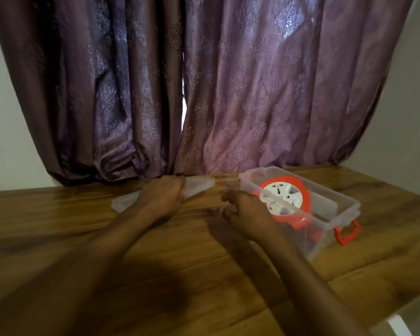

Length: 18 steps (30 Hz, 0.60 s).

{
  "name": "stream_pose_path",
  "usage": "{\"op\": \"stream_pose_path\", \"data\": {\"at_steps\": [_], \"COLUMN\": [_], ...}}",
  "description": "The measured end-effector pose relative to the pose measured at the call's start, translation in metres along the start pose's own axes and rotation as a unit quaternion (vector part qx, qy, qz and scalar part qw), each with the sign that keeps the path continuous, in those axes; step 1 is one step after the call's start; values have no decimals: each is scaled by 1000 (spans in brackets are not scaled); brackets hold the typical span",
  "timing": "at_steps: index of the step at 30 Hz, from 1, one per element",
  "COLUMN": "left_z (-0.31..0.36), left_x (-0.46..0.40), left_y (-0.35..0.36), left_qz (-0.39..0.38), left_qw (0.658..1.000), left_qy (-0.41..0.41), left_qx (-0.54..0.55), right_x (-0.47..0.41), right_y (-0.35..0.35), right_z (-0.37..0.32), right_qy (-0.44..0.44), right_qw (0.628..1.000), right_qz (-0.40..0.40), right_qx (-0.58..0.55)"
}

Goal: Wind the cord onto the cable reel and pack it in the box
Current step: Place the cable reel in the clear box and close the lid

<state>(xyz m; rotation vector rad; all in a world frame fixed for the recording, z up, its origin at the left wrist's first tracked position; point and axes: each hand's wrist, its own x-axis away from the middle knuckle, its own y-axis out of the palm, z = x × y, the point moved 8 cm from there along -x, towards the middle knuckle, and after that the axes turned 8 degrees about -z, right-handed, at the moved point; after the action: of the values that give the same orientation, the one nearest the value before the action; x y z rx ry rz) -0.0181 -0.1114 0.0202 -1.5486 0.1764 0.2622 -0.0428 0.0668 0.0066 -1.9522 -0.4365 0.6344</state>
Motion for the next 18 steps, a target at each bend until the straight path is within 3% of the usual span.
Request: {"op": "stream_pose_path", "data": {"at_steps": [4,7,9,12,14,16,18], "left_z": [25,36,39,43,45,47,56], "left_x": [7,11,13,14,14,10,4], "left_y": [-50,-92,-114,-127,-128,-124,-112], "left_qz": [93,178,208,207,203,210,198], "left_qw": [994,961,908,777,725,684,649], "left_qy": [6,18,20,34,36,38,32], "left_qx": [59,211,364,593,657,698,734], "right_x": [3,7,12,21,26,29,36], "right_y": [0,0,-3,-16,-28,-51,-82], "right_z": [7,11,14,19,20,29,47], "right_qy": [30,48,62,93,96,70,59], "right_qw": [999,989,961,899,828,762,751], "right_qz": [-21,-21,8,55,60,125,218], "right_qx": [-30,-136,-271,-425,-549,-631,-620]}}
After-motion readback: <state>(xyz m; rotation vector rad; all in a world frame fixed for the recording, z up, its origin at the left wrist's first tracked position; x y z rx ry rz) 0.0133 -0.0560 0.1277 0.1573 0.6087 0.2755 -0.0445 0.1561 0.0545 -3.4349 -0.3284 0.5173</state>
